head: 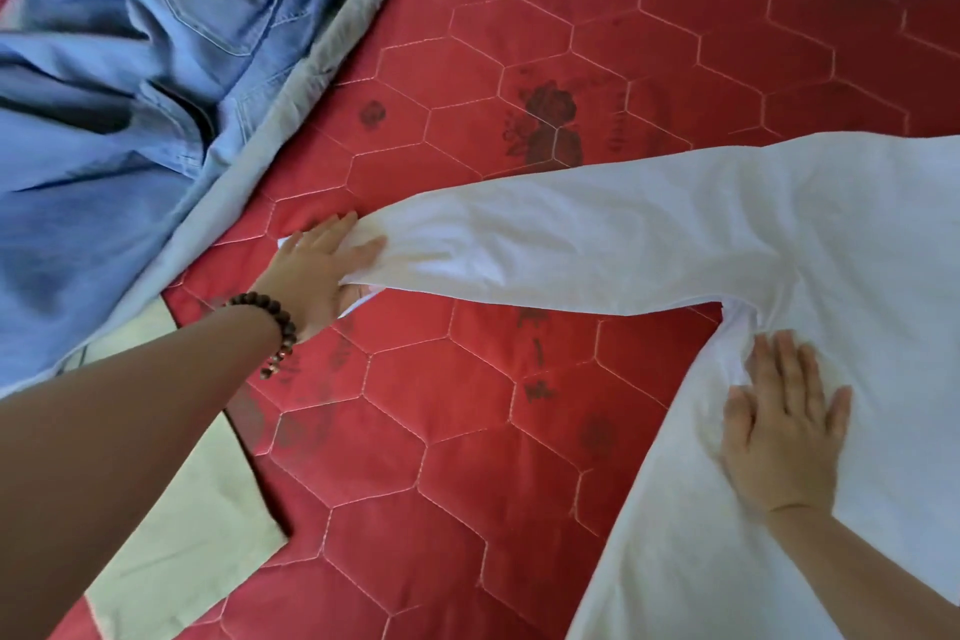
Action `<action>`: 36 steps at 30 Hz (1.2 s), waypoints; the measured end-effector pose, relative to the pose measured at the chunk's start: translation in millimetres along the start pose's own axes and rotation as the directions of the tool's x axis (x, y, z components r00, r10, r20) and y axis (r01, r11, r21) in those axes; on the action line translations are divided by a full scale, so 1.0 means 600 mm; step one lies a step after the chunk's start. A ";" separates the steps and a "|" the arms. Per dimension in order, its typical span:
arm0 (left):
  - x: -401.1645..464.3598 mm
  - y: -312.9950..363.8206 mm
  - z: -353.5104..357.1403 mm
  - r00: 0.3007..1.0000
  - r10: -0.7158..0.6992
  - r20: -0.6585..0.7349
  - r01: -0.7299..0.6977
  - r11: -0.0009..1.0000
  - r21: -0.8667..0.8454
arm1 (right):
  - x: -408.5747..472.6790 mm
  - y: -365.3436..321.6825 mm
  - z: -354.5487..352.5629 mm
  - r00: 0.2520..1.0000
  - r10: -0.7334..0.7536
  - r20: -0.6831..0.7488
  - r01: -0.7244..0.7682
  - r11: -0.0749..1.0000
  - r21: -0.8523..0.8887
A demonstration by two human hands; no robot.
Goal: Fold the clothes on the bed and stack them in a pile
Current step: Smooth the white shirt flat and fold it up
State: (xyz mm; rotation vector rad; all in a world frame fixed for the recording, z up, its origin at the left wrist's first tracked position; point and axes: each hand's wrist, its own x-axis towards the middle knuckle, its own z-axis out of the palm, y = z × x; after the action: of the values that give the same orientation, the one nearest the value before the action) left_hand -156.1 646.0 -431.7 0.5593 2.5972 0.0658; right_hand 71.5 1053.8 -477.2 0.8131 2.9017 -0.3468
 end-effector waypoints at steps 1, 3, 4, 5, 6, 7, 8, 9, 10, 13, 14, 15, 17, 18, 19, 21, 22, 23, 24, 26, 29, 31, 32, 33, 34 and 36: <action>-0.002 -0.008 -0.005 1.000 0.015 0.006 -0.015 0.999 -0.031 | 0.002 -0.015 -0.007 0.999 0.041 -0.009 -0.040 0.998 0.051; -0.003 -0.016 -0.016 0.998 0.062 0.032 -0.061 0.997 -0.037 | 0.007 -0.061 -0.021 0.994 0.076 -0.075 -0.067 0.991 0.115; -0.001 -0.018 -0.022 0.996 0.088 0.020 -0.087 0.996 -0.028 | 0.009 -0.093 -0.027 0.991 0.055 -0.118 -0.039 0.990 0.133; 0.002 -0.015 -0.030 0.994 0.112 -0.020 -0.112 0.993 -0.024 | 0.012 -0.130 -0.032 0.987 0.001 -0.161 0.023 0.989 0.148; 0.007 -0.010 -0.041 0.988 0.130 -0.081 -0.132 0.991 -0.029 | 0.014 -0.172 -0.036 0.977 -0.082 -0.198 0.115 0.980 0.160; 0.015 -0.002 -0.057 0.977 0.142 -0.157 -0.150 0.988 -0.038 | 0.017 -0.219 -0.039 0.958 -0.184 -0.221 0.223 0.960 0.169; 0.024 0.009 -0.076 0.962 0.152 -0.226 -0.164 0.986 -0.039 | 0.022 -0.269 -0.042 0.934 -0.285 -0.215 0.324 0.930 0.174; 0.035 0.021 -0.097 0.943 0.165 -0.290 -0.183 0.983 -0.034 | 0.033 -0.318 -0.045 0.911 -0.370 -0.181 0.401 0.898 0.181; 0.048 0.034 -0.119 0.917 0.183 -0.355 -0.207 0.978 -0.030 | 0.050 -0.363 -0.050 0.894 -0.429 -0.131 0.447 0.874 0.191; 0.094 0.072 -0.179 0.835 0.173 -0.522 -0.245 0.967 -0.071 | 0.135 -0.453 -0.075 0.892 -0.446 -0.071 0.450 0.862 0.232; 0.108 0.083 -0.192 0.812 0.144 -0.565 -0.232 0.969 -0.086 | 0.169 -0.465 -0.086 0.922 -0.376 -0.098 0.388 0.881 0.271; 0.120 0.090 -0.198 0.797 0.104 -0.595 -0.200 0.975 -0.097 | 0.204 -0.469 -0.100 0.956 -0.260 -0.137 0.291 0.897 0.331; 0.128 0.094 -0.187 0.800 -0.005 -0.599 -0.093 0.987 -0.132 | 0.250 -0.457 -0.123 0.984 -0.067 -0.168 0.128 0.913 0.387; 0.125 0.091 -0.169 0.820 -0.063 -0.569 -0.036 0.986 -0.161 | 0.256 -0.445 -0.125 0.984 -0.029 -0.176 0.088 0.937 0.337; 0.117 0.084 -0.143 0.851 -0.111 -0.514 0.016 0.982 -0.186 | 0.251 -0.433 -0.122 0.979 -0.046 -0.196 0.096 0.963 0.251; 0.092 0.064 -0.076 0.923 -0.157 -0.351 0.104 0.981 -0.164 | 0.216 -0.411 -0.100 0.940 -0.242 -0.239 0.271 0.957 0.098; 0.079 0.052 -0.042 0.946 -0.173 -0.276 0.141 0.981 -0.135 | 0.191 -0.401 -0.081 0.905 -0.370 -0.210 0.392 0.917 0.072; 0.066 0.038 -0.012 0.953 -0.210 -0.217 0.187 0.975 -0.121 | 0.166 -0.394 -0.058 0.864 -0.484 -0.140 0.497 0.864 0.079; 0.055 0.027 0.010 0.947 -0.262 -0.188 0.242 0.962 -0.124 | 0.143 -0.388 -0.035 0.825 -0.564 -0.037 0.565 0.820 0.097; 0.044 0.012 0.030 0.907 -0.352 -0.231 0.323 0.934 -0.155 | 0.113 -0.379 0.009 0.776 -0.608 0.168 0.597 0.794 0.115; 0.046 -0.003 0.033 0.893 -0.355 -0.276 0.334 0.935 -0.123 | 0.092 -0.371 0.055 0.814 -0.528 0.242 0.547 0.837 -0.014; 0.050 -0.021 0.026 0.932 -0.273 -0.237 0.255 0.961 -0.105 | 0.087 -0.377 0.064 0.840 -0.493 0.226 0.518 0.853 -0.068; 0.051 -0.033 0.020 0.940 -0.242 -0.242 0.222 0.969 -0.109 | 0.085 -0.382 0.066 0.839 -0.494 0.229 0.520 0.851 -0.070; 0.051 -0.046 0.012 0.937 -0.236 -0.258 0.216 0.971 -0.106 | 0.083 -0.388 0.067 0.829 -0.507 0.235 0.532 0.845 -0.056; 0.051 -0.057 0.005 0.925 -0.250 -0.286 0.236 0.968 -0.082 | 0.081 -0.393 0.067 0.817 -0.526 0.236 0.548 0.836 -0.033; 0.050 -0.070 -0.001 0.891 -0.301 -0.340 0.321 0.947 0.003 | 0.082 -0.397 0.065 0.809 -0.545 0.222 0.559 0.829 0.001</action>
State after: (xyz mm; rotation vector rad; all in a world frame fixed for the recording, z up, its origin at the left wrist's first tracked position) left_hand -196.3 619.4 -450.6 0.1491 2.9984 -0.0245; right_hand -93.4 871.0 -478.2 -0.1075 2.8594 -0.3549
